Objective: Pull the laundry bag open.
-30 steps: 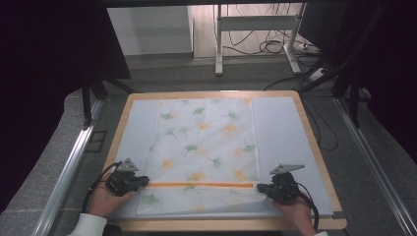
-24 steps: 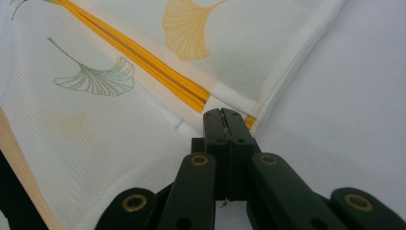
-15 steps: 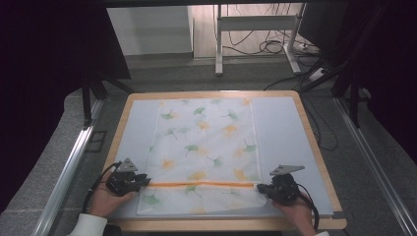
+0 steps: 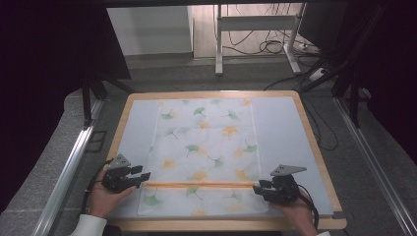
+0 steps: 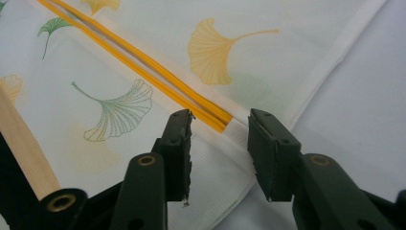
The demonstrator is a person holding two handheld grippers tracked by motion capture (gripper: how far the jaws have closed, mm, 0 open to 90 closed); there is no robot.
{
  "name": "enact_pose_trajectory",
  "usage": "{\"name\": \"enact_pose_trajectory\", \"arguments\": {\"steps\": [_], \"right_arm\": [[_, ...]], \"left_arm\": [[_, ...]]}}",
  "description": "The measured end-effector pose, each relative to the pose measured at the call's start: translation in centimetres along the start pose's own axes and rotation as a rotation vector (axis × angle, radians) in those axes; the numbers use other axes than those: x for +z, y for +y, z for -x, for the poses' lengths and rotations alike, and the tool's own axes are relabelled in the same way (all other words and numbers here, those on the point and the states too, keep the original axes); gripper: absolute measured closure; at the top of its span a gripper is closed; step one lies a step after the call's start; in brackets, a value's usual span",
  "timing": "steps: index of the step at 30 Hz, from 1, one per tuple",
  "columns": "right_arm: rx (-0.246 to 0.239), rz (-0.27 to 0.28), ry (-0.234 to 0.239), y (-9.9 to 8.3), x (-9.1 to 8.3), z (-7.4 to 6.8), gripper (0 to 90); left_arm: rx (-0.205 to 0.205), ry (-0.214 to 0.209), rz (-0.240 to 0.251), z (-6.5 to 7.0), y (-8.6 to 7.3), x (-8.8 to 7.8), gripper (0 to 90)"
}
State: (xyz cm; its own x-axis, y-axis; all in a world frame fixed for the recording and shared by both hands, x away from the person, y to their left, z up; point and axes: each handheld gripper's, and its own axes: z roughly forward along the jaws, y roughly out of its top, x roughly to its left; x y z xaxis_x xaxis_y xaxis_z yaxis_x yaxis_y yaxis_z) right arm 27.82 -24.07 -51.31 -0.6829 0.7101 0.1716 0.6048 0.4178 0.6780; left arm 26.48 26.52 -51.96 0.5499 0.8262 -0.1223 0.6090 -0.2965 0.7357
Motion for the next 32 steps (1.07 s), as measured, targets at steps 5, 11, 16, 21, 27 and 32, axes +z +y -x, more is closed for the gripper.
{"name": "enact_pose_trajectory", "arguments": {"steps": [5, 11, 16, 21, 27, 32], "right_arm": [[0.000, 0.007, 0.004, 0.0, 0.0, 0.1, 55.5], [0.016, 0.022, -0.011, 0.1, -0.4, 0.7, 49.1], [0.059, 0.079, -0.032, -0.1, -1.7, 2.2, 48.4], [0.068, 0.101, -0.063, -0.5, -2.5, 3.2, 47.3], [0.066, 0.116, -0.059, -0.6, -2.6, 3.3, 46.4], [0.057, 0.113, -0.058, -0.6, -2.7, 3.2, 44.1]], "left_arm": [[0.018, 0.039, 0.011, 0.5, 0.2, 0.0, 48.3], [0.045, 0.076, 0.047, 0.8, 0.5, -0.4, 47.0], [0.026, 0.089, 0.055, 0.1, 0.2, -0.8, 46.4], [0.026, 0.098, 0.050, -0.1, 0.2, -0.8, 45.2], [0.029, 0.096, 0.047, 0.0, 0.2, -0.7, 44.3], [0.027, 0.103, 0.041, -0.1, 0.2, -0.5, 43.2]]}}
